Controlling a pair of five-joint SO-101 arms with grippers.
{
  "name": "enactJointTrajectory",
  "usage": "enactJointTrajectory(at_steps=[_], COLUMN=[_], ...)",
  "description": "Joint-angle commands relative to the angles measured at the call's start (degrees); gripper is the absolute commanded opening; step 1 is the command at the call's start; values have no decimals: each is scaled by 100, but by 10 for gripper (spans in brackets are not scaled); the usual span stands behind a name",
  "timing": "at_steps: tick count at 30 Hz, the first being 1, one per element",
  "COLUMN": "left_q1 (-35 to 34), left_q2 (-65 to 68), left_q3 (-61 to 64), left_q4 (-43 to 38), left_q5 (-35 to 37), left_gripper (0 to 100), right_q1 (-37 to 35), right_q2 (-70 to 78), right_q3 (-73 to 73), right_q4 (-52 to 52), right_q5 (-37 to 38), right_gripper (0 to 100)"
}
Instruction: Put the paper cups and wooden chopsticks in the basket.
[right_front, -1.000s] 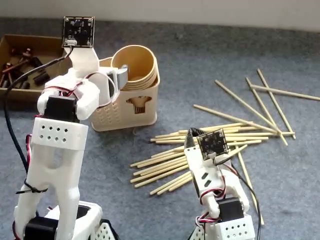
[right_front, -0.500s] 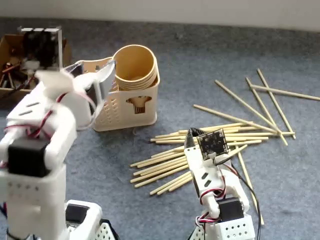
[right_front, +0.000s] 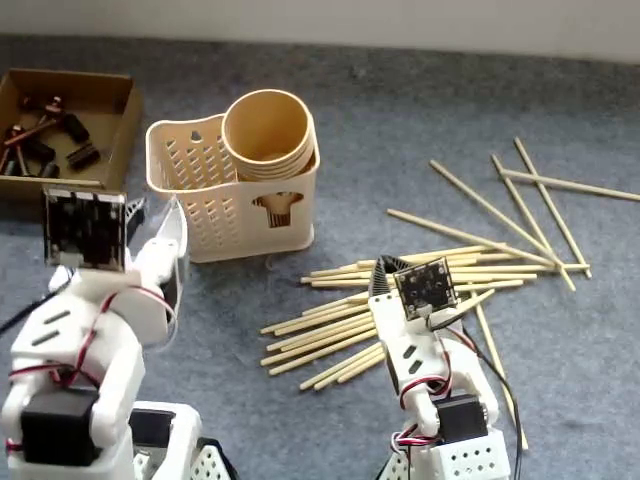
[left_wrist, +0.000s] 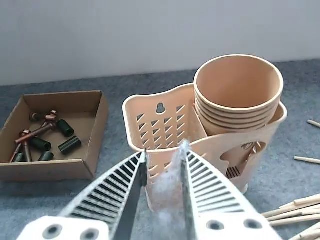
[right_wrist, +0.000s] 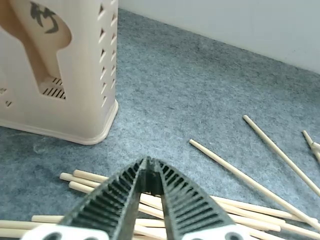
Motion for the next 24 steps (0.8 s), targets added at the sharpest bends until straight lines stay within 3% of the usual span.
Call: enactJointTrajectory(at_steps=[1,11,24], left_q1=[-57,-57,-75], left_q2=[-629,-2897,-2791], left_q3=[549,2712,4479], left_q4=[-18,35,-18], left_q5=[-167,-396,-404], left_gripper=[113,115,116], right_q1=[-31,-31,-31], right_q2=[-22,-22,-22], right_q3=[840,840,840], right_q4=[31,31,31], right_q5=[62,62,62], right_gripper=[10,10,10])
